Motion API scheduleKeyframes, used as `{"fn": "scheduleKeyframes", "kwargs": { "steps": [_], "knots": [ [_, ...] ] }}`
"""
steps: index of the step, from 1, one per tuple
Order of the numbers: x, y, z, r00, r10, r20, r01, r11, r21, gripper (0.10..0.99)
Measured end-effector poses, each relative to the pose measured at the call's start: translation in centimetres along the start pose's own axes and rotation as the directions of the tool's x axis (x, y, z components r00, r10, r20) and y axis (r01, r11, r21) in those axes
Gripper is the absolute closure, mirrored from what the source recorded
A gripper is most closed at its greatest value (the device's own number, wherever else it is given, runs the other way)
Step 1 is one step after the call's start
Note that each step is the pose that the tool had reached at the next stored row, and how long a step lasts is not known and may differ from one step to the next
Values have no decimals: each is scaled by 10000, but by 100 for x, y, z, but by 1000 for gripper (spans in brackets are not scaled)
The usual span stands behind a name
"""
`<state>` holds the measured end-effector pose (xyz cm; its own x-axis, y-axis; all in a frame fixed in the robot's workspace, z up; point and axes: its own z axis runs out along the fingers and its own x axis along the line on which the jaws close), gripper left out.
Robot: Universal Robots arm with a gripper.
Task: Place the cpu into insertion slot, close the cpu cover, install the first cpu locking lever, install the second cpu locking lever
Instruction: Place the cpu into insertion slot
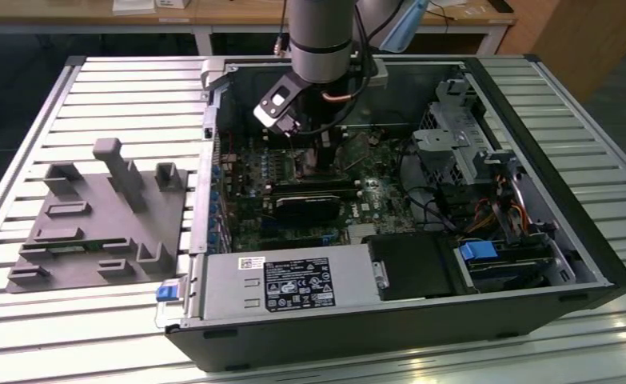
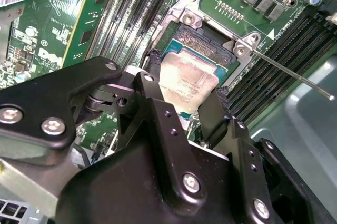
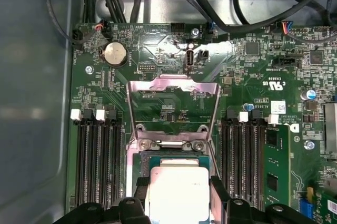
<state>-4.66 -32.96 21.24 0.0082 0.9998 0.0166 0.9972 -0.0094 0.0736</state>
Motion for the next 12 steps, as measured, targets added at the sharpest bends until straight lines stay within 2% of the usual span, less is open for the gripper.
{"fn": "scheduleKeyframes", "kwargs": {
  "steps": [12],
  "knots": [
    [0,-38,71,10000,0,-19,0,10000,1,549]
  ]
}}
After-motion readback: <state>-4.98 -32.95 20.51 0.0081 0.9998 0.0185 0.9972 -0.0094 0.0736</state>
